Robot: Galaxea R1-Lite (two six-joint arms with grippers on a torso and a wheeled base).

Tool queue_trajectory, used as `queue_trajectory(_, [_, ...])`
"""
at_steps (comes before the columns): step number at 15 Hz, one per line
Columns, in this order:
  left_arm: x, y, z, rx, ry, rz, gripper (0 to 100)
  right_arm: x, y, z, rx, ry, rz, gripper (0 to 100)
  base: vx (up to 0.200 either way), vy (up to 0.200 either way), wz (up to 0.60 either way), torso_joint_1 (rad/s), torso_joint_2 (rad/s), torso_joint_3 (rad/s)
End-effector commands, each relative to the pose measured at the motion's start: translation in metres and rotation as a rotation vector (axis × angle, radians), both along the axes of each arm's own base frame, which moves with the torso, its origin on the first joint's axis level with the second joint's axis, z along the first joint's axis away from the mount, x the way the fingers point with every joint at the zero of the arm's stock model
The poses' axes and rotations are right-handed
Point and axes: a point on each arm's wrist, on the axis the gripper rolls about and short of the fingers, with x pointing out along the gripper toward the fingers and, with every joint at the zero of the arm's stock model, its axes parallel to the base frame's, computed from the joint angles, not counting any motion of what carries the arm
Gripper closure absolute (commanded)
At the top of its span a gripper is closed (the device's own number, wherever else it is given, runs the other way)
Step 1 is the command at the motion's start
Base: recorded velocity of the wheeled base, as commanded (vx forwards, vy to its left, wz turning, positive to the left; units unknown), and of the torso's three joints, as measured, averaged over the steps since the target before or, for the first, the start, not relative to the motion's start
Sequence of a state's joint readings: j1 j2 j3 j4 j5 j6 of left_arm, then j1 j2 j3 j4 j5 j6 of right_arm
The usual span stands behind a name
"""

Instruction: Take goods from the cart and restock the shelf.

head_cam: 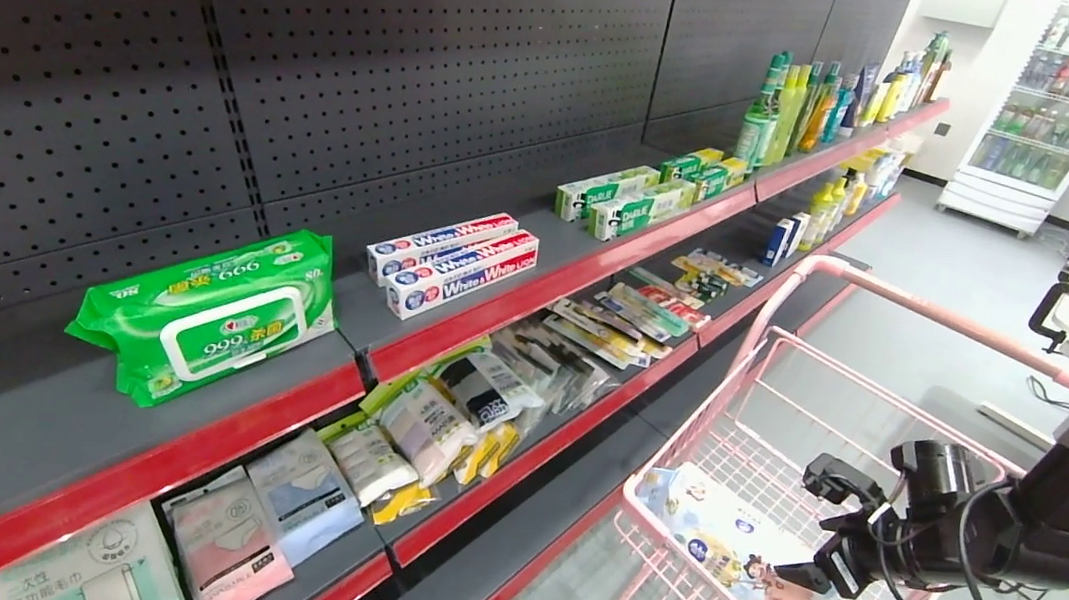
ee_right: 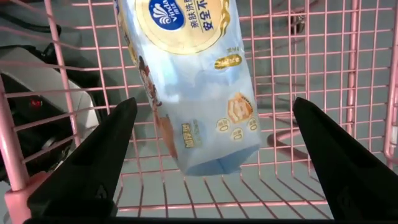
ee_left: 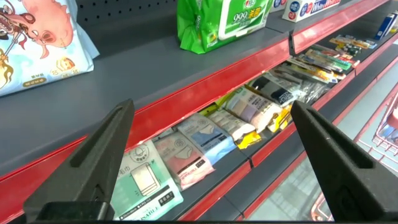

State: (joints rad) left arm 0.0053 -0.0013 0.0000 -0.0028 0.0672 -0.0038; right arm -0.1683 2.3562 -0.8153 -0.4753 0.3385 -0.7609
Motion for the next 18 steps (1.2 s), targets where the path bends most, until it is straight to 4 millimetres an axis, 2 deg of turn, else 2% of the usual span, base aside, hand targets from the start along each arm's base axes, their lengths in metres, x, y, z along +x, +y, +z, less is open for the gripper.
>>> queue_trajectory(1, [0.000,0.000,0.000,-0.001,0.001,0.001,0,0.004,0.000,-0.007,0.002,0.004,0.010,0,0.000,0.000,0.00,0.000,0.00,0.000])
queue_trajectory(4, [0.000,0.000,0.000,-0.001,0.001,0.001,0,0.012,-0.002,-0.020,0.002,0.013,0.010,0,0.000,0.000,0.00,0.000,0.00,0.000])
queue_trajectory(10, [0.000,0.000,0.000,-0.001,0.001,0.001,0,0.016,0.007,-0.021,0.052,0.006,0.060,0,0.000,0.000,0.00,0.000,0.00,0.000])
queue_trajectory(18, [0.000,0.000,0.000,-0.001,0.001,0.001,0,0.015,0.008,-0.021,0.049,0.012,0.061,0,0.000,0.000,0.00,-0.007,0.01,0.008])
